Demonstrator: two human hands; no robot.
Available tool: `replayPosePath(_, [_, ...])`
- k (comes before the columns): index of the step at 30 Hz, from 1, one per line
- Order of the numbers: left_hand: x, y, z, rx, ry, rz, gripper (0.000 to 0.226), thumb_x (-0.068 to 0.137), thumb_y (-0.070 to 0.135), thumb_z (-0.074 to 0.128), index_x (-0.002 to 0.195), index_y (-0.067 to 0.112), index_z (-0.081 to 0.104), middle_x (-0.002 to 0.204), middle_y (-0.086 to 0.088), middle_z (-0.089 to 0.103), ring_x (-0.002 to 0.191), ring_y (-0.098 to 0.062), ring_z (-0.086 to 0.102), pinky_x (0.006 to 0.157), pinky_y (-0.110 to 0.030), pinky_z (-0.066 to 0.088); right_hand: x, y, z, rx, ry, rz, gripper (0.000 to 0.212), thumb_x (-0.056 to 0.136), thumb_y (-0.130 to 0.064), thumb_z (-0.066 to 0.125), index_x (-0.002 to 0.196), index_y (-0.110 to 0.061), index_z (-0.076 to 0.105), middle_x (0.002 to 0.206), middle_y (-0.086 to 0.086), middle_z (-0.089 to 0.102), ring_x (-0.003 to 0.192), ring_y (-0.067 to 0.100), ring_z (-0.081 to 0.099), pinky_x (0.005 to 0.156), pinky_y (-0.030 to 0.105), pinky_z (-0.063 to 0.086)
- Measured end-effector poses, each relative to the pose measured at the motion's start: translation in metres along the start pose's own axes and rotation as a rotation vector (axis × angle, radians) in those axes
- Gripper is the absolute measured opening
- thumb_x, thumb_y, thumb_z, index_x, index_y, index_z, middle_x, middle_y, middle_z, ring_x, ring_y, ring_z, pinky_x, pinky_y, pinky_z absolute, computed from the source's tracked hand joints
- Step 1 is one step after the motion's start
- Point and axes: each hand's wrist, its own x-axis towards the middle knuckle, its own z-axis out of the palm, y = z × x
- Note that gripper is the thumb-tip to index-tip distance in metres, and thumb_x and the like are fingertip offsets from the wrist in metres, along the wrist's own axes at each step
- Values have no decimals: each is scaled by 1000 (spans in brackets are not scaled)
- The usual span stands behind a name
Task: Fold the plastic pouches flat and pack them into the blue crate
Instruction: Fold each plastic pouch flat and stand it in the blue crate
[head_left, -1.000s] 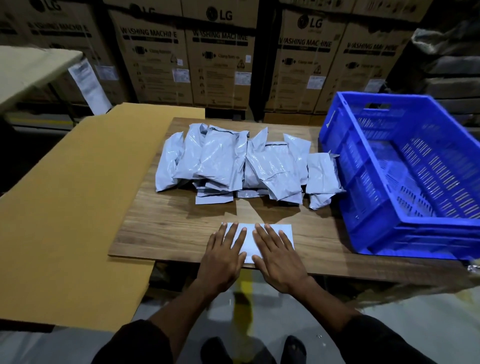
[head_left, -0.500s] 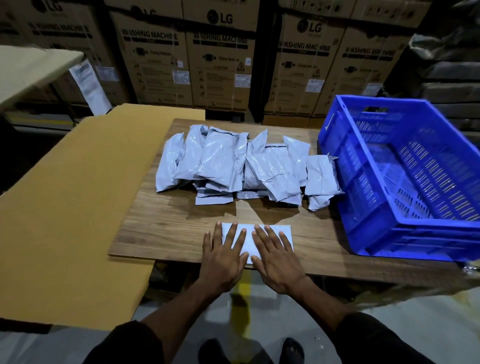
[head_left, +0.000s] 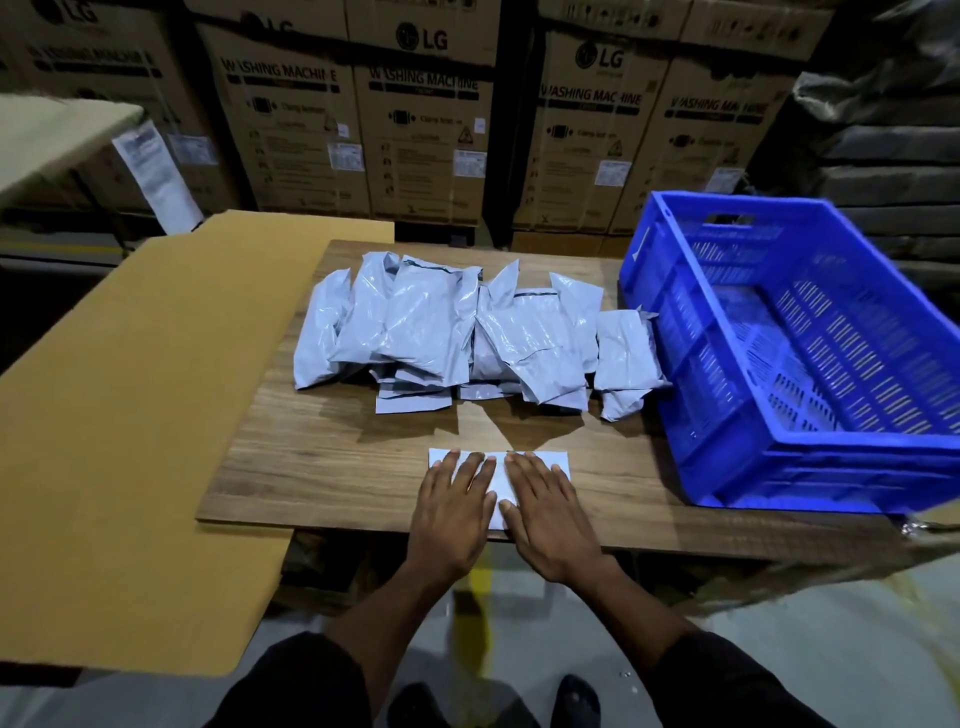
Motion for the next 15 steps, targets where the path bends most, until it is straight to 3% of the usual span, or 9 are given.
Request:
replayPosePath(7, [-6, -3, 1, 29, 39, 27, 48, 109, 39, 34, 146, 18, 55, 146, -8, 54, 139, -43, 44, 110, -56, 38, -3, 4, 0, -81, 2, 32, 62, 104, -50, 26, 157, -18, 28, 161, 1, 31, 151, 26, 19, 120, 46, 12])
replayPosePath(15, [-5, -5, 0, 51, 25, 35, 48, 108, 39, 39, 148, 16, 53, 145, -13, 55, 136, -47, 45, 109, -59, 37, -4, 3, -1, -68, -30, 111, 69, 101, -58, 22, 157, -19, 28, 162, 0, 31, 152, 23, 19, 120, 53, 19])
